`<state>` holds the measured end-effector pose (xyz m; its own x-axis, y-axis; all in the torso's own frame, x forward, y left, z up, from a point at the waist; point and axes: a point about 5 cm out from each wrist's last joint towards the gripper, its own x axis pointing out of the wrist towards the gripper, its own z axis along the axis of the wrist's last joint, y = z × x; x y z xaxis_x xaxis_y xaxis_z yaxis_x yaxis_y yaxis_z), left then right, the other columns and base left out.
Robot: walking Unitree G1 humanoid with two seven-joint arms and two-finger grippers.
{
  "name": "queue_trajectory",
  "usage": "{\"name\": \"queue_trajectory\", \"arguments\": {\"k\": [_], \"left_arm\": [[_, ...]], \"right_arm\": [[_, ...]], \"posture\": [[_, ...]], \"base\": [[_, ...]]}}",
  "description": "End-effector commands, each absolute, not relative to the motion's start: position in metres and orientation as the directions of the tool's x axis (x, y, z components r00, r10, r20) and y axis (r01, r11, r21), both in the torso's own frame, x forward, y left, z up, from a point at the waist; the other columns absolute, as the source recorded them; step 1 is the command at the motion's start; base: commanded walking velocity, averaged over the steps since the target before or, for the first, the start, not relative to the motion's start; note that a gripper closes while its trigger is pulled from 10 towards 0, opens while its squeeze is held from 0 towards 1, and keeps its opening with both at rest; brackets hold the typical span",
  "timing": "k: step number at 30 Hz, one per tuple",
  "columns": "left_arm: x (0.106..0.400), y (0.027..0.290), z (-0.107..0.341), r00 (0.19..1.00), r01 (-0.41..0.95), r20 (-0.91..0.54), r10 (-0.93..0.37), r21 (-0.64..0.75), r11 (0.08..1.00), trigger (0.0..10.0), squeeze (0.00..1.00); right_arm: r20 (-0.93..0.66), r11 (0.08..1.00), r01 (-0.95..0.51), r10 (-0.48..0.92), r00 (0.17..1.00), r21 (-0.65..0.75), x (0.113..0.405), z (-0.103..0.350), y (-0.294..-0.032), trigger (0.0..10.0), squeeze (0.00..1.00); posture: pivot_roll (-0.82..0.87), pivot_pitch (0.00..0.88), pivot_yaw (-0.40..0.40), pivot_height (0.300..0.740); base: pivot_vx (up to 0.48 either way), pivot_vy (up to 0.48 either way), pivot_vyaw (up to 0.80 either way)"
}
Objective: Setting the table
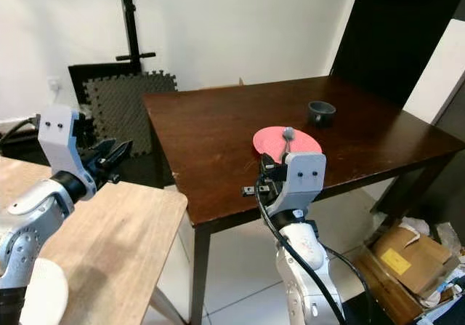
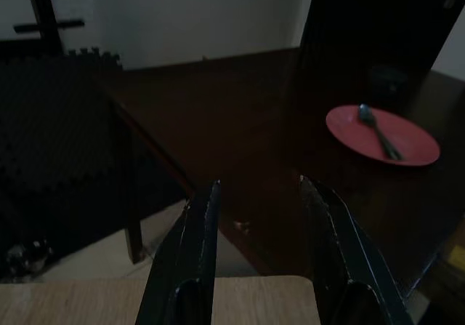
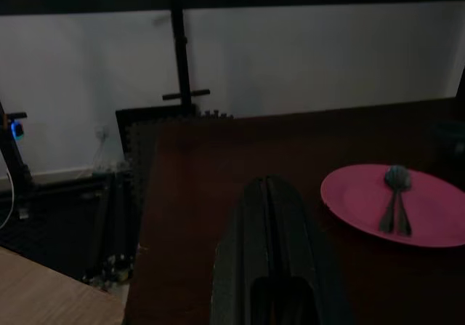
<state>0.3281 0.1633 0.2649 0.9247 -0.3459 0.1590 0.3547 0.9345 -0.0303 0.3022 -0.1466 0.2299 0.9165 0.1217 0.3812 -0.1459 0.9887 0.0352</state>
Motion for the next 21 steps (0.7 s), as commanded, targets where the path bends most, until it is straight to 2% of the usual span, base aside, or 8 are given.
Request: {"name": "queue_trajectory", "arguments": {"k": [1, 5, 21], "left_arm": [[0.3274, 0.1627, 0.2637, 0.922, 0.36, 0.156, -0.354, -0.011, 0.933, 10.0, 0.0], [0.3271, 0.1623, 0.2634, 0.921, 0.362, 0.156, -0.357, -0.007, 0.932, 10.0, 0.0], [0.328, 0.1607, 0.2639, 0.92, 0.365, 0.16, -0.359, -0.012, 0.931, 10.0, 0.0]], "right_arm": [[0.371, 0.991, -0.133, 0.115, 0.922, 0.024, 0.3015, 0.2271, -0.1479, 10.0, 0.0], [0.371, 0.991, -0.134, 0.116, 0.922, 0.024, 0.3014, 0.2269, -0.1477, 10.0, 0.0], [0.373, 0.991, -0.136, 0.12, 0.92, 0.017, 0.3013, 0.2277, -0.1481, 10.0, 0.0]], "posture": [[0.03, 0.047, 0.013, 0.74], [0.03, 0.046, 0.012, 0.74], [0.03, 0.036, 0.012, 0.74]], "base": [[0.0, 0.0, 0.0], [0.0, -0.237, 0.0], [0.0, -0.431, 0.0]]}}
